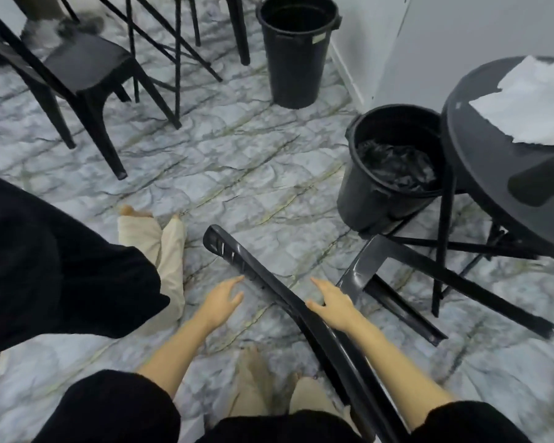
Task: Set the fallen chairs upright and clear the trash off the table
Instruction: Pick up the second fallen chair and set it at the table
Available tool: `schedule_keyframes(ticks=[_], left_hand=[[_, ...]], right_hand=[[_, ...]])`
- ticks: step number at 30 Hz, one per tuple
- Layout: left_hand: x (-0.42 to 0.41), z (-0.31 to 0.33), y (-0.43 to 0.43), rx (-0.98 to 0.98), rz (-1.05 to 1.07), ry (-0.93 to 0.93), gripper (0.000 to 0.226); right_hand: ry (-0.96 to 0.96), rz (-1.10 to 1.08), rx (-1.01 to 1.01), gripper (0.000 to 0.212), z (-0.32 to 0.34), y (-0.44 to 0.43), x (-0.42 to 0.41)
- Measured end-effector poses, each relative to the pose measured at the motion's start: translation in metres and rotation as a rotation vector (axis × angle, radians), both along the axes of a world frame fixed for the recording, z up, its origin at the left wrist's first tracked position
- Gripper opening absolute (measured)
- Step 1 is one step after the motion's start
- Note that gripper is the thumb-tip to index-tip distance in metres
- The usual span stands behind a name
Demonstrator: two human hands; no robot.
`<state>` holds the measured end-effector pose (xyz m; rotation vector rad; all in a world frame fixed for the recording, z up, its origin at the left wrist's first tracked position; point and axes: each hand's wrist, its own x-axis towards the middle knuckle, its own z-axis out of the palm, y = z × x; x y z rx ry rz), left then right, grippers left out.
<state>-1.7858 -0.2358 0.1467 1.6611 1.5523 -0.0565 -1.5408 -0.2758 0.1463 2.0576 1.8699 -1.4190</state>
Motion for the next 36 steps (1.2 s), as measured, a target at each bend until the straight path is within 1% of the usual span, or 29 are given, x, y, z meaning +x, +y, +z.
schedule_keyframes(ticks=[2, 6, 9, 11, 14, 18, 23, 26, 30, 34, 36], left_hand=[[-0.003, -0.014, 0.025, 0.015, 0.008, -0.014, 0.045], [-0.008, -0.048, 0.07, -0.031, 0.03, -0.012, 0.045], [-0.014, -0.087, 0.097, -0.033, 0.039, 0.009, 0.046], [-0.023, -0.116, 0.113, -0.017, 0.098, -0.004, 0.045], [-0.043, -0.156, 0.136, 0.067, 0.178, -0.044, 0.045], [-0.075, -0.203, 0.171, 0.207, 0.207, -0.057, 0.047], [-0.094, -0.253, 0.201, 0.318, 0.238, -0.128, 0.046], [-0.096, -0.274, 0.214, 0.315, 0.334, -0.22, 0.047], [-0.103, -0.291, 0.228, 0.276, 0.46, -0.379, 0.045], [-0.104, -0.291, 0.231, 0.285, 0.462, -0.376, 0.028], [-0.102, -0.288, 0.23, 0.282, 0.45, -0.384, 0.026]], right_hand=[[0.009, -0.027, 0.035, 0.061, -0.008, 0.019, -0.004], [0.045, -0.031, 0.075, 0.062, -0.033, 0.065, -0.02], [0.082, 0.006, 0.082, 0.062, -0.068, 0.105, -0.039], [0.101, 0.025, 0.082, 0.061, -0.097, 0.127, -0.054], [0.12, 0.065, 0.091, 0.06, -0.142, 0.15, -0.079], [0.177, 0.098, 0.114, 0.058, -0.195, 0.171, -0.115], [0.232, 0.065, 0.164, 0.061, -0.247, 0.195, -0.147], [0.229, 0.058, 0.229, 0.06, -0.269, 0.205, -0.163], [0.135, 0.04, 0.324, 0.061, -0.283, 0.208, -0.176], [0.102, -0.01, 0.313, 0.056, -0.281, 0.203, -0.182], [0.115, -0.039, 0.323, 0.054, -0.278, 0.203, -0.183]])
